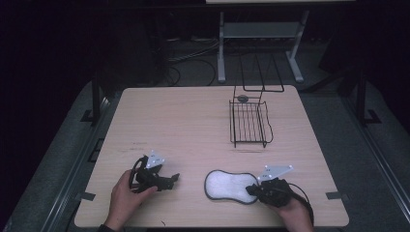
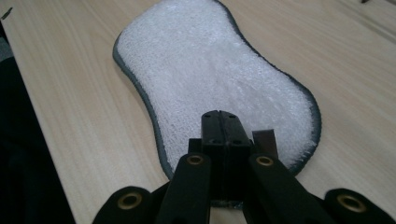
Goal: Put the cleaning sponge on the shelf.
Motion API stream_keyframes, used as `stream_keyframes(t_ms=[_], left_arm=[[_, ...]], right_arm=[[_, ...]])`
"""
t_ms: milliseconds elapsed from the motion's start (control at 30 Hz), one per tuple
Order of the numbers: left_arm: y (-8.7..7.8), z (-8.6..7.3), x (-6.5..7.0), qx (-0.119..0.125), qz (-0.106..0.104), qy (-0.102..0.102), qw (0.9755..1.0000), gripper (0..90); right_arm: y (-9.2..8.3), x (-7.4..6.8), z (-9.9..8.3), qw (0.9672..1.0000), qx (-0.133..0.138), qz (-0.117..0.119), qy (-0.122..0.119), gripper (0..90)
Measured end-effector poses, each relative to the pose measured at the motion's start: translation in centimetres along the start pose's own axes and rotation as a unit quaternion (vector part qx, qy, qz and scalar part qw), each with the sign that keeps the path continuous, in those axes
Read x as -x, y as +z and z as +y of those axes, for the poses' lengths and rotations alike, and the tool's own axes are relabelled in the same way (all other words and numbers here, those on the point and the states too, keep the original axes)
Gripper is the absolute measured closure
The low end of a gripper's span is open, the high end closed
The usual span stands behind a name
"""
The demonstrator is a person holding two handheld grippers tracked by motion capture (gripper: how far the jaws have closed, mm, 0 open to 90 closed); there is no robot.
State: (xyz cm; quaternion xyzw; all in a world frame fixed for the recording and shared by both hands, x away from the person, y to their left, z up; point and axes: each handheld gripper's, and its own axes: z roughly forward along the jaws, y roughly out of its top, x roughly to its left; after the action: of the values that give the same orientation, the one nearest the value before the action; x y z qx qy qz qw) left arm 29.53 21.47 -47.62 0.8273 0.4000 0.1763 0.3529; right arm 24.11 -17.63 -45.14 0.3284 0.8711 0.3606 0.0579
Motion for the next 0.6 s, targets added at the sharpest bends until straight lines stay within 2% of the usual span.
stream_keyframes(t_ms=[167, 300, 400, 467, 500, 600], left_arm=[[0.0, 0.0, 0.0, 0.000, 0.000, 0.000, 1.0000, 12.2], [0.0, 0.0, 0.0, 0.000, 0.000, 0.000, 1.0000, 12.2], [0.0, 0.0, 0.0, 0.000, 0.000, 0.000, 1.0000, 12.2], [0.0, 0.0, 0.0, 0.000, 0.000, 0.000, 1.0000, 12.2], [0.0, 0.0, 0.0, 0.000, 0.000, 0.000, 1.0000, 12.2], [0.0, 0.0, 0.0, 0.000, 0.000, 0.000, 1.0000, 12.2]], right_arm=[[-0.2, 0.0, 0.3, 0.9999, 0.014, 0.008, 0.003, 85.0], [0.0, 0.3, 2.0, 0.9990, 0.039, 0.020, -0.006, 85.6], [0.9, 0.3, 3.8, 0.9985, 0.041, 0.029, -0.022, 89.0], [1.2, 0.3, 4.2, 0.9984, 0.040, 0.029, -0.027, 89.4], [2.3, 0.1, 5.2, 0.9983, 0.034, 0.027, -0.039, 89.9], [3.7, -0.2, 6.2, 0.9979, 0.027, 0.031, -0.050, 90.0]])
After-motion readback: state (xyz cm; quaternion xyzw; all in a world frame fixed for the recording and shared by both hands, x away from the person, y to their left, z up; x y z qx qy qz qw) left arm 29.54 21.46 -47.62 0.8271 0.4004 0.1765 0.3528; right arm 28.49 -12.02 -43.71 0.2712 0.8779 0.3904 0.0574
